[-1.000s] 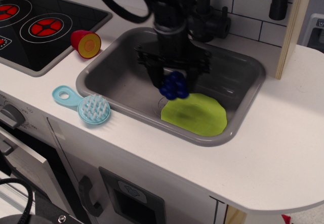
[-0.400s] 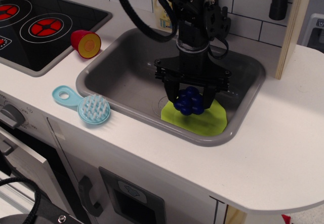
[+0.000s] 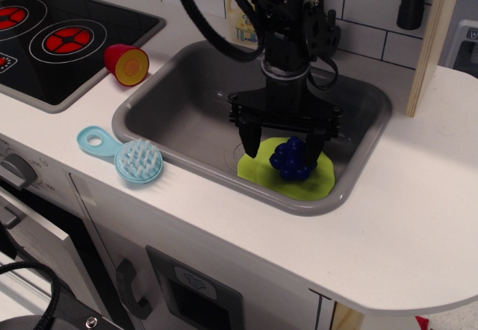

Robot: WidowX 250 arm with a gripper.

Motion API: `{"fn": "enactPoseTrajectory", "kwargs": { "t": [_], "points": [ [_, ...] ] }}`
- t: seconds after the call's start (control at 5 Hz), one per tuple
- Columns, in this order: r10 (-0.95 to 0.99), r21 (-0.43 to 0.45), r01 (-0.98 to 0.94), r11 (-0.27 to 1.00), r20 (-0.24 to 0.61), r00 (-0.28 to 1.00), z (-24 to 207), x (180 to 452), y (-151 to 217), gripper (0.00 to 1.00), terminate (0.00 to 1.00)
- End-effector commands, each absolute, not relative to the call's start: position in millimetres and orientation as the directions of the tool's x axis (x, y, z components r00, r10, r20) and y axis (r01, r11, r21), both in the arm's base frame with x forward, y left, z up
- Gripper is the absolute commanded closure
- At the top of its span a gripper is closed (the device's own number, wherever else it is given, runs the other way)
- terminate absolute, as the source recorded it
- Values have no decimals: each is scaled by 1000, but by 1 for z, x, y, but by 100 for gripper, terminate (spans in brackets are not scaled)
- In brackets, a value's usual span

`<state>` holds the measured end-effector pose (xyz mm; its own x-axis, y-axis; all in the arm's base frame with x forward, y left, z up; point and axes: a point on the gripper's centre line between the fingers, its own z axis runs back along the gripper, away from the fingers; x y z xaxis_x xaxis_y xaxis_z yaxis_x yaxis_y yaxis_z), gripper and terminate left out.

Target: Put blueberries on plate sink

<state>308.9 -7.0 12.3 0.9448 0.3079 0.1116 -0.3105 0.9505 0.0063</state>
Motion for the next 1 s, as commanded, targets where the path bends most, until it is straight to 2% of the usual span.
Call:
{"fn": "enactPoseTrajectory", "kwargs": {
  "t": [0.0,0.2,0.6,0.8],
  "points": [
    [330,-46,-328,943,223,917,70,319,5,0,0],
    [346,-80,-338,938,300,889,99,314,8,0,0],
    [346,-80,-338,938,300,889,99,314,8,0,0],
    [346,-80,-338,938,300,889,99,314,8,0,100]
  ]
}}
